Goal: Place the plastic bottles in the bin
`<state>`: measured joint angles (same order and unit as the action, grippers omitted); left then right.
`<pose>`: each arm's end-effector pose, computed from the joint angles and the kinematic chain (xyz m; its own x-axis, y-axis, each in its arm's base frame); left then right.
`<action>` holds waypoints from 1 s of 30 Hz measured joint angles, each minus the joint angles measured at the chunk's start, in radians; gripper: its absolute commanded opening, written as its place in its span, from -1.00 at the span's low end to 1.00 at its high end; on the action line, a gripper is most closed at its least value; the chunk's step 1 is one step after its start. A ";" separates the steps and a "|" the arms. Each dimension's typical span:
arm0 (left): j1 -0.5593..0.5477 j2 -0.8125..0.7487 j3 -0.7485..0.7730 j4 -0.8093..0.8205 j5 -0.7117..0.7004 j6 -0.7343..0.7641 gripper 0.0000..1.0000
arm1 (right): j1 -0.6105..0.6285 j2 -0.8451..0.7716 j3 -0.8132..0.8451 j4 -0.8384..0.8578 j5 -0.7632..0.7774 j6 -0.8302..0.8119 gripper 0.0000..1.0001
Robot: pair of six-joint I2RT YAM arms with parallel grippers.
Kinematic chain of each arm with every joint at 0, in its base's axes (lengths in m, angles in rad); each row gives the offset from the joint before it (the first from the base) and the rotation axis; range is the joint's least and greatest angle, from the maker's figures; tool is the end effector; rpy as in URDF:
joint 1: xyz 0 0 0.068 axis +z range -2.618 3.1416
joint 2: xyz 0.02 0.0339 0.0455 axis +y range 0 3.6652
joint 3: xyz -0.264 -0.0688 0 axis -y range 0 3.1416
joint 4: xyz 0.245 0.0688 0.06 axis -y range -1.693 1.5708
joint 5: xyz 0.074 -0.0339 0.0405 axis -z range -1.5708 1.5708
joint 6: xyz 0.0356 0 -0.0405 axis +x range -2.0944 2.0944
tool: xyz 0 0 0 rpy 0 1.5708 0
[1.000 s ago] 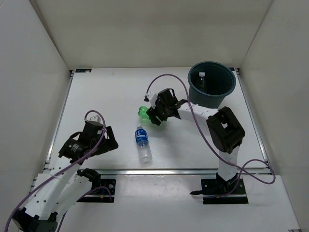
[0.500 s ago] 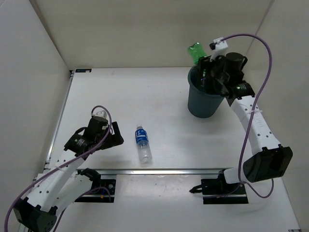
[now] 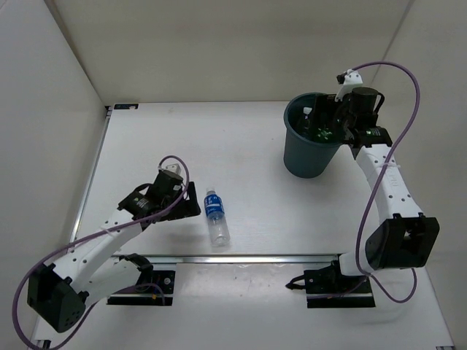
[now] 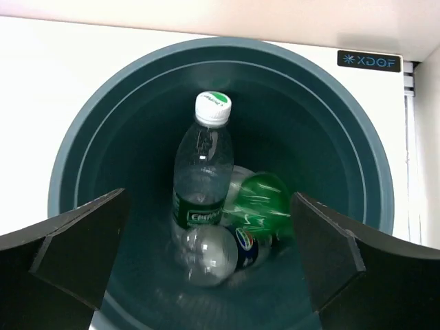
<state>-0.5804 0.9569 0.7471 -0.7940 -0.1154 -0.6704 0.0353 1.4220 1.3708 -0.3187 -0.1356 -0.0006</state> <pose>0.1518 -0.0946 0.2447 -0.8590 -0.1747 -0.4812 -0.0520 0.9649 -0.2576 0.3301 0.0165 0.3825 -0.3612 -0.0134 -0.9324 -0.1611 0.9857 0.0483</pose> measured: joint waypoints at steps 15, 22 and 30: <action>-0.162 0.410 0.113 0.236 0.008 -0.005 0.97 | -0.035 -0.369 -0.117 -0.185 0.188 0.027 0.97; -0.174 0.596 0.161 0.256 -0.004 -0.003 0.63 | -0.199 -0.526 -0.291 -0.282 0.189 0.035 0.98; -0.183 0.654 0.338 0.225 -0.005 0.027 -0.01 | -0.213 -0.611 -0.366 -0.311 0.241 0.027 0.97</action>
<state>-0.7631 1.6112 1.0851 -0.5690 -0.1200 -0.6434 -0.1780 0.8112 1.0046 -0.6296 0.1059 0.0261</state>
